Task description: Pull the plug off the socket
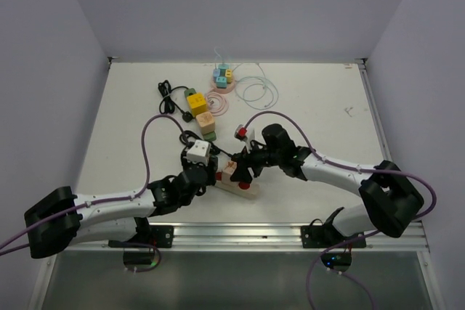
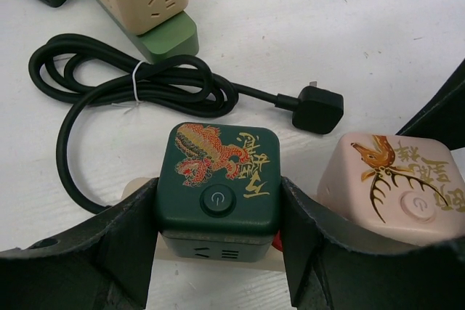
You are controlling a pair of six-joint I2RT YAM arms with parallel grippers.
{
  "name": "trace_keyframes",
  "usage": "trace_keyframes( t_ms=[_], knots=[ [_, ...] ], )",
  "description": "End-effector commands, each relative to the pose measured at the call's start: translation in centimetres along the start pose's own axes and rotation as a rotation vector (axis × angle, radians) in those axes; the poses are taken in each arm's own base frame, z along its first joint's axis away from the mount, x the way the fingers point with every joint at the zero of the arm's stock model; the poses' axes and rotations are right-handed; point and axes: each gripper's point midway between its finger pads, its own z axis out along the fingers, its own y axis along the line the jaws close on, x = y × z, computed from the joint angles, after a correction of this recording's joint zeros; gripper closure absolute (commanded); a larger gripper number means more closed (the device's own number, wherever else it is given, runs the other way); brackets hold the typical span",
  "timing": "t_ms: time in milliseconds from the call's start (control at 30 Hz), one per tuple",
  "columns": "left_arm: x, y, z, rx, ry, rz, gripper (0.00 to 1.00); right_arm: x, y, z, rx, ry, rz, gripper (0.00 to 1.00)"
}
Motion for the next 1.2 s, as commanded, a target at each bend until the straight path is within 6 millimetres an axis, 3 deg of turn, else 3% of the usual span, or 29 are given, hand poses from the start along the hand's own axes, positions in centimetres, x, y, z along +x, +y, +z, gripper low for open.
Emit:
trace_keyframes(
  t_ms=[0,33,100,200,333,533,567,600,667,767,900,1033,1133,1167],
  knots=[
    [0.5,-0.5,-0.3,-0.001,0.015,-0.045,1.0,-4.0,-0.1,-0.5,0.145,-0.144,-0.2,0.82],
    [0.1,-0.9,-0.2,-0.002,0.017,-0.065,1.0,-4.0,-0.5,-0.6,0.212,-0.144,-0.24,0.82],
    [0.0,-1.1,-0.1,-0.01,0.038,-0.08,1.0,-3.5,1.4,-0.2,0.21,-0.128,-0.366,0.82],
    [-1.5,-2.0,0.4,0.009,0.06,-0.118,1.0,-2.7,2.2,0.1,0.248,-0.099,-0.451,0.85],
    [-2.2,-1.4,1.3,0.001,0.093,-0.138,1.0,-2.4,3.1,0.0,0.268,-0.101,-0.519,0.86],
    [-1.9,-0.2,1.4,-0.025,0.091,-0.123,1.0,-3.8,3.6,-2.0,0.242,-0.198,-0.391,0.86],
    [-2.1,-0.3,1.5,-0.014,0.069,-0.133,1.0,-4.6,1.9,-3.0,0.264,-0.231,-0.288,0.87],
    [-1.2,0.1,1.3,-0.009,0.071,-0.125,1.0,-4.5,2.1,-3.2,0.203,-0.248,-0.246,0.87],
    [-1.2,-0.1,1.2,0.017,0.032,-0.15,1.0,-5.3,0.3,-4.4,0.208,-0.293,-0.137,0.87],
    [-0.1,0.0,0.8,0.024,0.014,-0.156,1.0,-4.8,-0.5,-4.0,0.197,-0.279,-0.086,0.88],
    [1.2,-0.2,0.7,0.034,0.027,-0.151,1.0,-4.7,-0.6,-3.5,0.188,-0.255,-0.08,0.89],
    [0.4,-0.4,0.8,0.006,0.044,-0.142,1.0,-4.1,-0.2,-3.5,0.181,-0.237,-0.141,0.91],
    [-1.3,-0.8,0.7,0.015,0.009,-0.148,1.0,-3.3,1.4,-3.2,0.21,-0.212,-0.258,0.91],
    [-1.4,-0.7,0.7,0.012,0.004,-0.142,1.0,-2.7,3.2,-2.5,0.193,-0.186,-0.356,0.91]
  ],
)
